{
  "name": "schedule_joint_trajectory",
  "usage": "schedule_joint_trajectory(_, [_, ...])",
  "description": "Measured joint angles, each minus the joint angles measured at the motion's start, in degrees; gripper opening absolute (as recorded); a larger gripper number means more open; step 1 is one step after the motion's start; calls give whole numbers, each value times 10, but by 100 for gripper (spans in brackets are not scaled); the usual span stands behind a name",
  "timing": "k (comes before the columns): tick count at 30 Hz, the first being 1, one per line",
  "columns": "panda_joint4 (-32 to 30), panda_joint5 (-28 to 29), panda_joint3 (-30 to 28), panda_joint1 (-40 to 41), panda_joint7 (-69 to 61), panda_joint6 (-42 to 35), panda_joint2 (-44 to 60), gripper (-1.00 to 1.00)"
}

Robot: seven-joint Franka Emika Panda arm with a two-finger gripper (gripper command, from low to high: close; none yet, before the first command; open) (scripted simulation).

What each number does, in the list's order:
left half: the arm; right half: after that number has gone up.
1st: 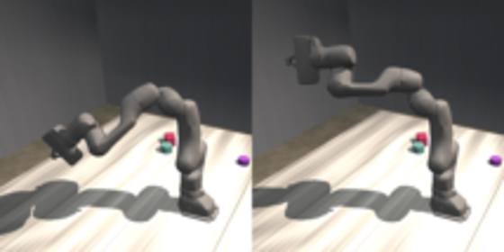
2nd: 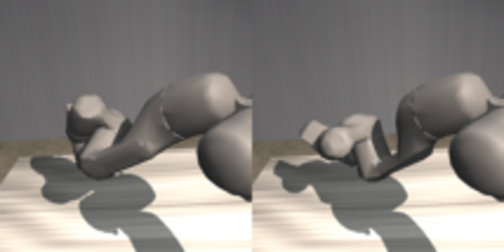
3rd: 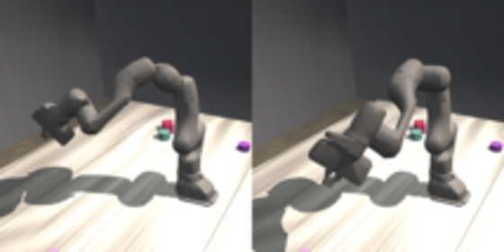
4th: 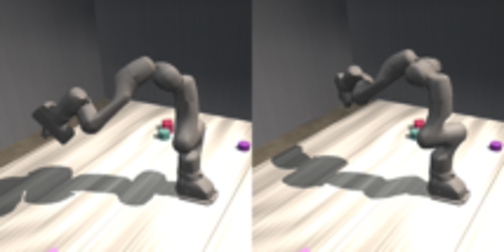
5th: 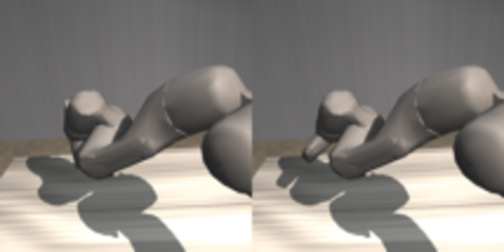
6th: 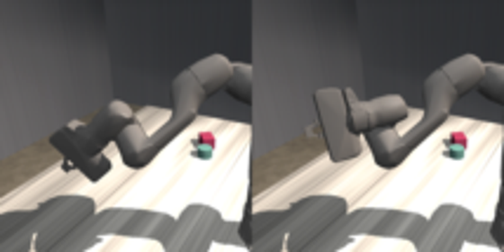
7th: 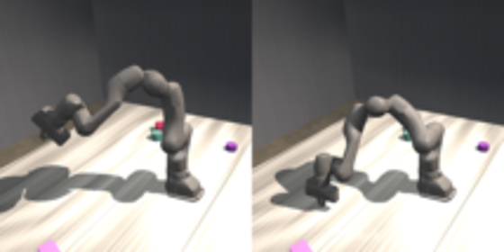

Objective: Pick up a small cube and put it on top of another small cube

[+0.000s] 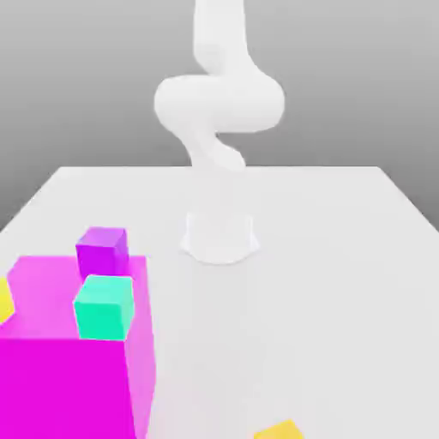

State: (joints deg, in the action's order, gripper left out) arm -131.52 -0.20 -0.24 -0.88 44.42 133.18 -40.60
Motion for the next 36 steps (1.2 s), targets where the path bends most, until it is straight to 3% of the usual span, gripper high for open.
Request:
schedule_joint_trajectory(28, [28,2,10,-62,-143,158,585,0])
schedule_joint_trajectory(33, [44,10,9,-66,-146,223,689,0])
schedule_joint_trajectory(34, [47,10,9,-66,-146,234,703,-100])
schedule_joint_trajectory(36, [47,10,9,-66,-146,234,703,-100])
